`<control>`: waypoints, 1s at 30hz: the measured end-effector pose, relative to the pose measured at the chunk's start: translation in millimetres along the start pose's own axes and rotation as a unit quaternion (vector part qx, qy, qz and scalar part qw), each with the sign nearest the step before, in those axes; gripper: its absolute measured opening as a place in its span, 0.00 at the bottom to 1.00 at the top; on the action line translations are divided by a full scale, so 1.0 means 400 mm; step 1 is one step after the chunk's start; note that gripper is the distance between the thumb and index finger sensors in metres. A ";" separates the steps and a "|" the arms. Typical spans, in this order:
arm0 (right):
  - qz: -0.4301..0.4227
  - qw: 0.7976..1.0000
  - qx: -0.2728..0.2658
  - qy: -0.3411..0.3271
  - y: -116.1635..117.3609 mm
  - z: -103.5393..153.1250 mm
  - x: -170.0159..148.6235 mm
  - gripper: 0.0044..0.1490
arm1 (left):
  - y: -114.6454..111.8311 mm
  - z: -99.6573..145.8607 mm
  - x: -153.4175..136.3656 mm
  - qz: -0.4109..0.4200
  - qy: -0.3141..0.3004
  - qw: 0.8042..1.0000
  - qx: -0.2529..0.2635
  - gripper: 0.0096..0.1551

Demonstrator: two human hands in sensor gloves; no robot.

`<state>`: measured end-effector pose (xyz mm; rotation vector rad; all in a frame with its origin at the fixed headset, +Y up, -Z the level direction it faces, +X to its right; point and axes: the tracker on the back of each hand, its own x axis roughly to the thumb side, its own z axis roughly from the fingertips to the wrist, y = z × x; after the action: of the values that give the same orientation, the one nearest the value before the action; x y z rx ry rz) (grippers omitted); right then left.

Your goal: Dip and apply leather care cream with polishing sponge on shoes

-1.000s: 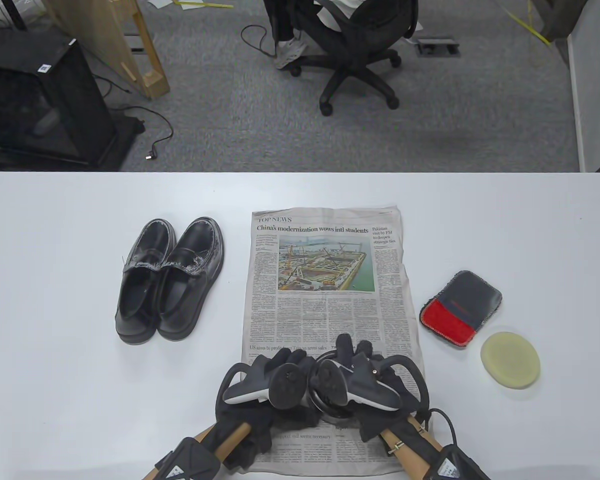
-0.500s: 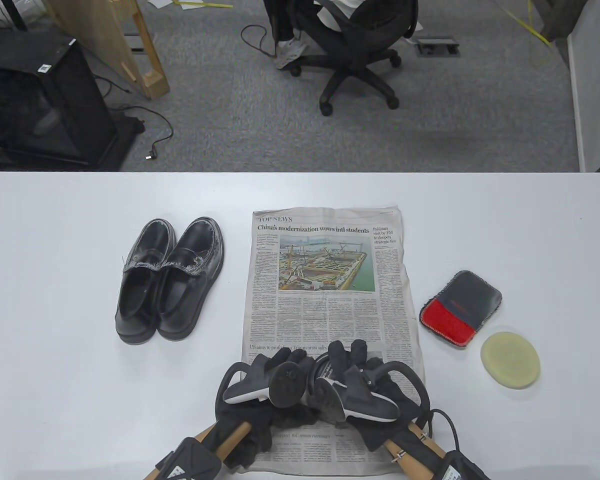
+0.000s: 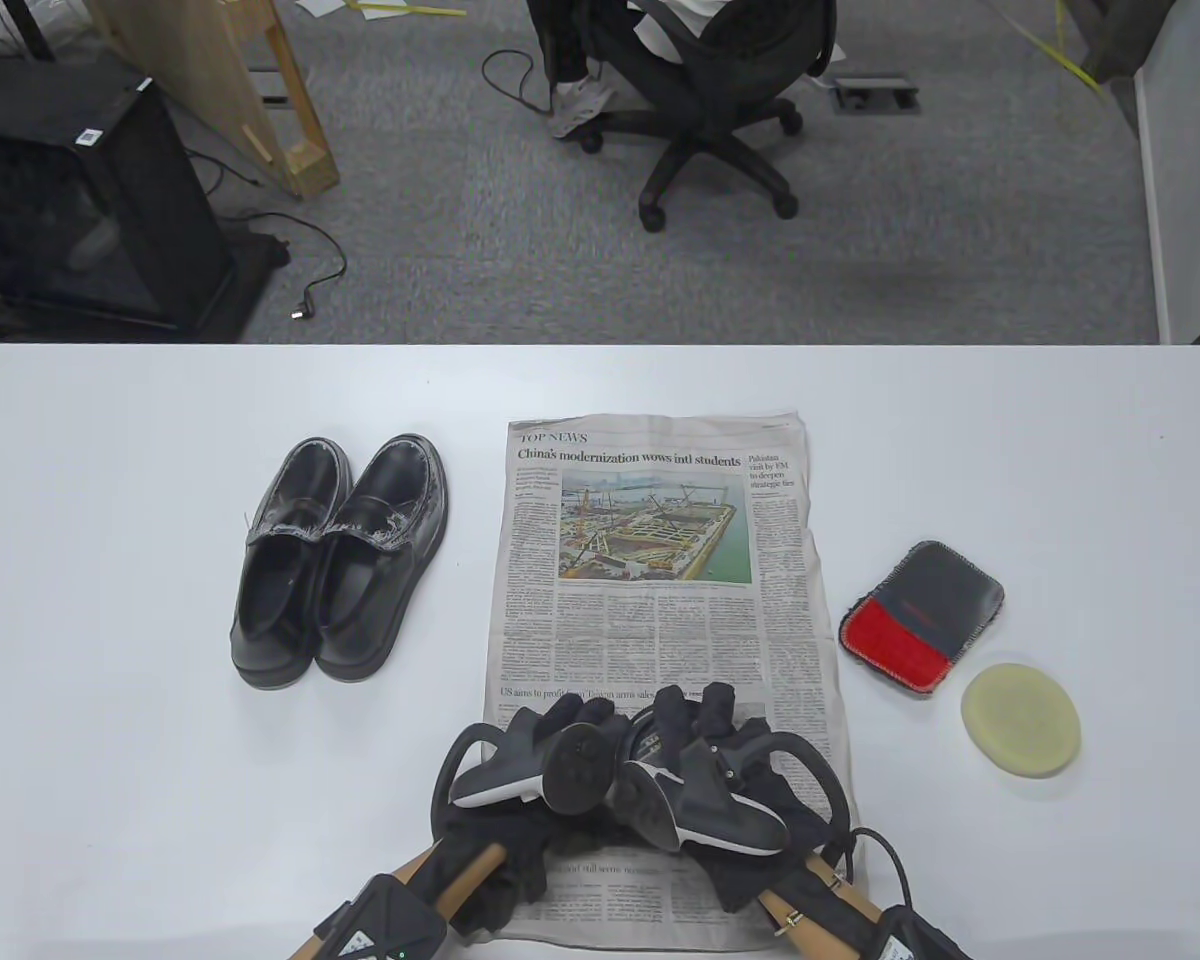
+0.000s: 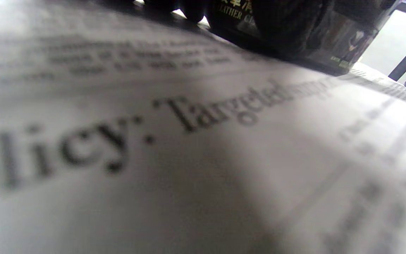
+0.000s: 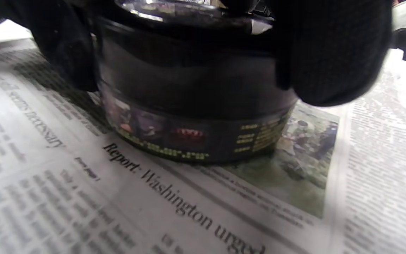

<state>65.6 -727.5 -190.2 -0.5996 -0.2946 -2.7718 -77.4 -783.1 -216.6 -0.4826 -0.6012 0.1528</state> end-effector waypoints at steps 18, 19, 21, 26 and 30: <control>-0.273 0.957 -0.099 0.016 0.091 0.081 -0.271 0.55 | 0.164 0.061 0.096 0.002 -0.035 0.987 0.160 0.64; -0.270 0.958 -0.093 0.018 0.096 0.084 -0.277 0.55 | 0.160 0.047 0.120 -0.017 -0.044 0.991 0.129 0.67; -0.265 0.958 -0.106 0.037 0.100 0.092 -0.292 0.55 | 0.143 0.005 0.185 -0.087 -0.054 0.994 0.043 0.72; -0.276 0.951 -0.129 0.050 0.093 0.108 -0.313 0.56 | 0.092 -0.088 0.255 -0.200 -0.011 0.977 -0.073 0.79; -0.273 0.952 -0.135 0.040 0.087 0.113 -0.309 0.56 | 0.085 -0.100 0.256 -0.180 -0.010 0.983 -0.038 0.79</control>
<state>201.3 -719.2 -198.3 -0.5252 -0.0641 -3.3989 29.1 -740.6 -209.7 -0.4378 -0.7051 -0.2105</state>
